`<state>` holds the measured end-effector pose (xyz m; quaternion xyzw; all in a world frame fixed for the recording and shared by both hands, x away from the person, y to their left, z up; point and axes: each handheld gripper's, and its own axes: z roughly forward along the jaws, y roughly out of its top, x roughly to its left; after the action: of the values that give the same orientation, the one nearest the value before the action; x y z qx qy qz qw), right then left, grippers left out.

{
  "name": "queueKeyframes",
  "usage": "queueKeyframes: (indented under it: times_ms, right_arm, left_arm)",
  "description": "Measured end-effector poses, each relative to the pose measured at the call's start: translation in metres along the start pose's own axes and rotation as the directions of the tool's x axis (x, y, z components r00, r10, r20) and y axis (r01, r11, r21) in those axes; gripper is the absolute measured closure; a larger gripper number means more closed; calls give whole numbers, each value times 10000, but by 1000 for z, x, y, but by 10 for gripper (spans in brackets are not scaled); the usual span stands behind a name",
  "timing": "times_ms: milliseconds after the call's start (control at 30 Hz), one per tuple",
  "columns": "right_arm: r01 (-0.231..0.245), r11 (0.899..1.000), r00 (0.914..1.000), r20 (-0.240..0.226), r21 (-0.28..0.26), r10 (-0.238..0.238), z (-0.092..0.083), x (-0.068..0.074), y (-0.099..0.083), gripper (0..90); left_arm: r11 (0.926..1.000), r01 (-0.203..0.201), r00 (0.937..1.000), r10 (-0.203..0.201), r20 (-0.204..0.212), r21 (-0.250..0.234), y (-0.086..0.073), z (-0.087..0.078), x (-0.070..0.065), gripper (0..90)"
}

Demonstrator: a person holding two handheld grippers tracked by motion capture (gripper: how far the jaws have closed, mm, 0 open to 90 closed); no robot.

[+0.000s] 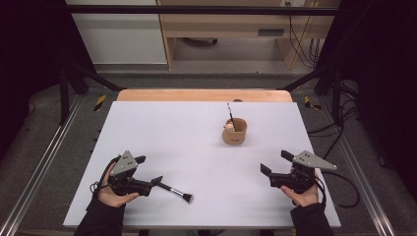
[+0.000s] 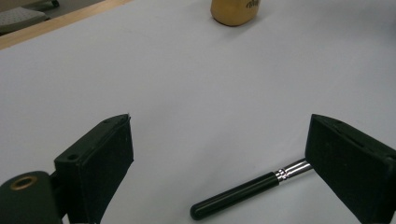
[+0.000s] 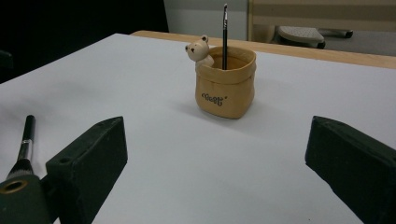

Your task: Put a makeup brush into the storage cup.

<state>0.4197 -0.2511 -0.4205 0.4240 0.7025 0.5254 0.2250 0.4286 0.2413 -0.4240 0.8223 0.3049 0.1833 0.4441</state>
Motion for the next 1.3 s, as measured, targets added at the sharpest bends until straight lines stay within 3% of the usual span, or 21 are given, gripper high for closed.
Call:
queueKeyframes:
  times_ms: [700,1300]
  right_arm:
    - [49,9999,10000,-41,104,-49,1,1,-1,61]
    - [53,9999,10000,-63,146,-52,3,3,-2,60]
  left_arm:
    - [9905,-815,9929,710,954,1109,-2,21,-17,87]
    - [9677,-1601,9738,1227,1914,1946,-8,43,-34,142]
